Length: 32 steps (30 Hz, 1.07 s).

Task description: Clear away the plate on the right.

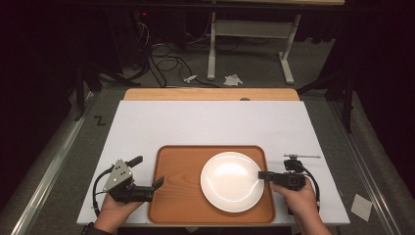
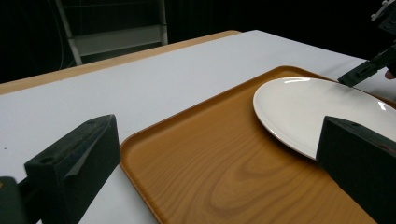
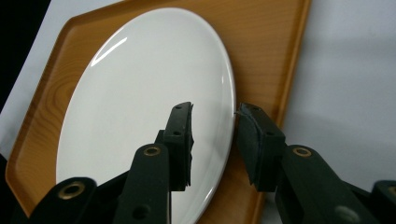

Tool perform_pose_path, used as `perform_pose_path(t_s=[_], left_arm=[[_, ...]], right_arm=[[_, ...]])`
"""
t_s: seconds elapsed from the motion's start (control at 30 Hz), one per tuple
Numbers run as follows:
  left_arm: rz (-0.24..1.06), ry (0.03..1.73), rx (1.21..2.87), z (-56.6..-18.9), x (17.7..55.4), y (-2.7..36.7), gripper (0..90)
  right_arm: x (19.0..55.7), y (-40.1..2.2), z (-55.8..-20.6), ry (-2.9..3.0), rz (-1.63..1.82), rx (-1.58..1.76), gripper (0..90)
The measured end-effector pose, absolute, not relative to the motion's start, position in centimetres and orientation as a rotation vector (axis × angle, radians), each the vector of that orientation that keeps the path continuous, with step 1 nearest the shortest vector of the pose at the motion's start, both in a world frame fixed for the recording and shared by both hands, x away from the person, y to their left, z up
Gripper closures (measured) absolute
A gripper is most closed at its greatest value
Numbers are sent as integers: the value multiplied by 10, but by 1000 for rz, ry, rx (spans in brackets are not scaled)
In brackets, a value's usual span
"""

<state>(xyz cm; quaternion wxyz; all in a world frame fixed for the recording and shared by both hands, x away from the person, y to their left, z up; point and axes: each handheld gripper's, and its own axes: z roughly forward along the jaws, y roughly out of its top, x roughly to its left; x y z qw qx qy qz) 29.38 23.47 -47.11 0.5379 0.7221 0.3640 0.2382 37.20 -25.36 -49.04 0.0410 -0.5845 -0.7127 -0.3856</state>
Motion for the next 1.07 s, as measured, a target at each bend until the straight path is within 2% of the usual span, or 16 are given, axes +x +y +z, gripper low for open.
perform_pose_path(t_s=[0.4, 0.43, 0.57, 0.6, 0.63, 0.7, 0.73, 0.8, 1.07], left_arm=[[565, 891, 1714, -472, 296, 236, 6], [566, 899, 1706, -472, 296, 238, 6], [565, 904, 1696, -471, 297, 238, 6], [565, 905, 1692, -471, 298, 238, 6], [568, 903, 1691, -470, 299, 238, 6], [581, 903, 1685, -469, 301, 235, 5], [584, 904, 1681, -469, 303, 234, 3], [577, 904, 1684, -470, 304, 233, 3], [582, 907, 1677, -467, 302, 233, 3]], right_arm=[[356, -287, -459, -2304, -1532, -1780, 575], [350, -293, -451, -2345, -1578, -1808, 519], [344, -299, -443, -2411, -1642, -1816, 476], [339, -302, -438, -2469, -1698, -1794, 374], [339, -302, -438, -2469, -1698, -1794, 374], [334, -304, -433, -2500, -1766, -1769, 177], [330, -304, -433, -2593, -1815, -1749, 43], [330, -303, -433, -2612, -1799, -1740, 13], [332, -300, -439, -2588, -1778, -1715, 23]])
